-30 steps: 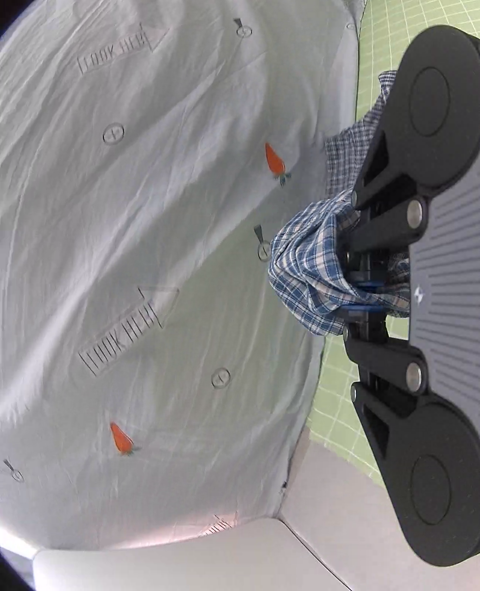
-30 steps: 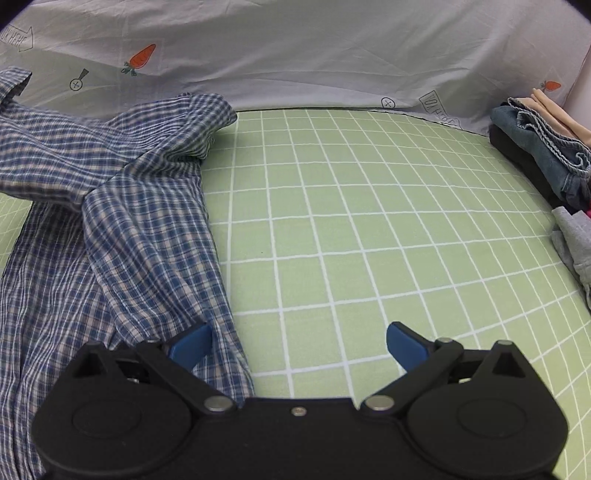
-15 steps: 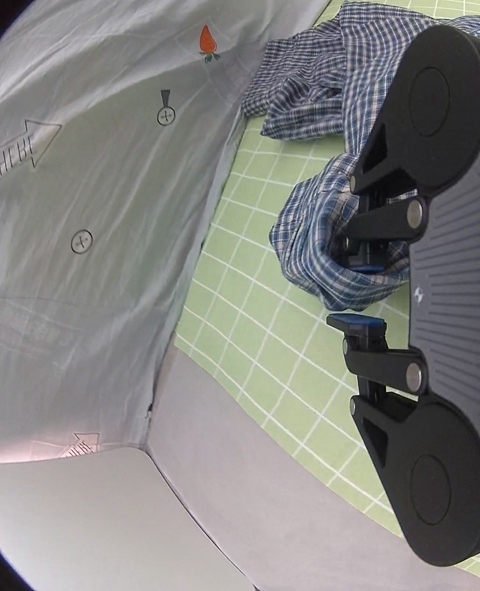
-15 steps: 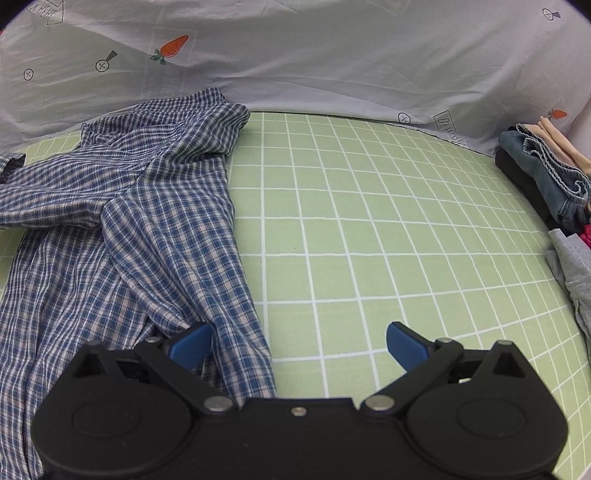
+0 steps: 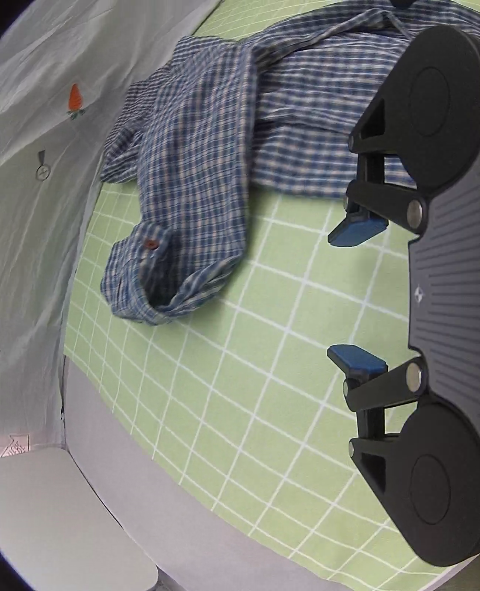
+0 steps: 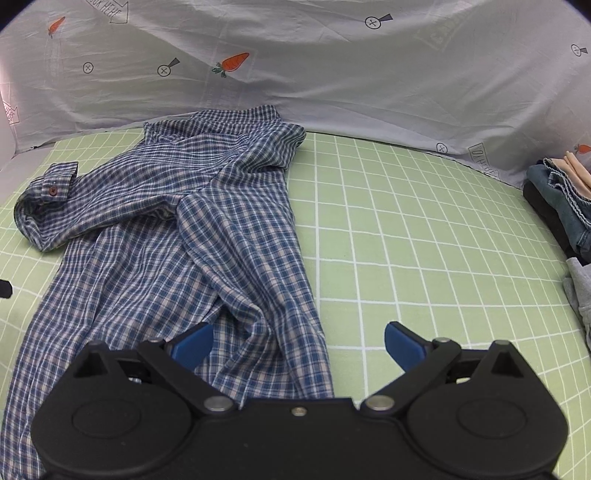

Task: Fold clothes

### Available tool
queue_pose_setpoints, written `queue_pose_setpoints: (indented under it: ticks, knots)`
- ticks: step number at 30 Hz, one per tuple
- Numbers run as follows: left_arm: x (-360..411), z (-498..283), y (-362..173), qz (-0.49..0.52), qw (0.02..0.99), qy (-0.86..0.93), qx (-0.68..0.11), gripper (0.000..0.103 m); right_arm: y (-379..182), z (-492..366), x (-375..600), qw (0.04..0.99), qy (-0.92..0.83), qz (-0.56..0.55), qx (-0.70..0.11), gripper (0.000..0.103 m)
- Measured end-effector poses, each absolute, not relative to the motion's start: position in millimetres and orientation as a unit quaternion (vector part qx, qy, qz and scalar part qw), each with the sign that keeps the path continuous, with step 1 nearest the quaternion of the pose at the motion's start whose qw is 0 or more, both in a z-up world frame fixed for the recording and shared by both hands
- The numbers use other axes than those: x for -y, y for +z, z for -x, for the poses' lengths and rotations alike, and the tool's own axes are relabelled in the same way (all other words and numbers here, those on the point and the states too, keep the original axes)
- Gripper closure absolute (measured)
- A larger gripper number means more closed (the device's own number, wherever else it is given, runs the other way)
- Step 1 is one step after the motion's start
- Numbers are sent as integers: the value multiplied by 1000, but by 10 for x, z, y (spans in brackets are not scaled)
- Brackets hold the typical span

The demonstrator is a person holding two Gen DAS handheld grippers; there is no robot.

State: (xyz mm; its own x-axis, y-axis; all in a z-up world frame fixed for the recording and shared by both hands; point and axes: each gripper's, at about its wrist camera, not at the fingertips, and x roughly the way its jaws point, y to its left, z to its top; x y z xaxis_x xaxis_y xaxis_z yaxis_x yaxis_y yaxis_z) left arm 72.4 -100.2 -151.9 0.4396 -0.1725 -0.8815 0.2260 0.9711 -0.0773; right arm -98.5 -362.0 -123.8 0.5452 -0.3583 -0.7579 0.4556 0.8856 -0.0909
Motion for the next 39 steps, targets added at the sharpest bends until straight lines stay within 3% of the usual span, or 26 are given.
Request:
queue_pose_setpoints:
  ticks: [7,11,16,19,27,33,36,37,39]
  knots:
    - [1206,-136,-1640,-120,827,-186,-517,36,-1402,1086,3419,874,-196,-93,-435,29]
    - [1207,32,-1707,-137,822,-195,-517,36,-1495,1143,3304,871,-176,-112,-444,57]
    - [1177,172,-1758,-156,822,-195,-512,34,-1585,1164,3231,870,-179,-110,-445,68]
    - [1138,198,-1773,-156,822,-195,-511,32,-1638,1177,3187,870,-182,-109,-446,102]
    - [1081,260,-1789,-156,824,-201,-506,31,-1134,1522,2795,922,-105,-106,-358,103]
    - [1045,277,-1790,-156,823,-202,-508,27,-1548,1369,2645,891,-74,-134,-428,100]
    - [1024,302,-1786,-156,822,-202,-510,26,-1454,1534,2752,894,-94,-171,-402,84]
    - [1015,316,-1784,-156,822,-201,-510,26,-1399,1600,2788,898,-101,-181,-388,67]
    - [986,337,-1783,-153,822,-199,-512,26,-1328,1723,2879,900,-127,-192,-369,64]
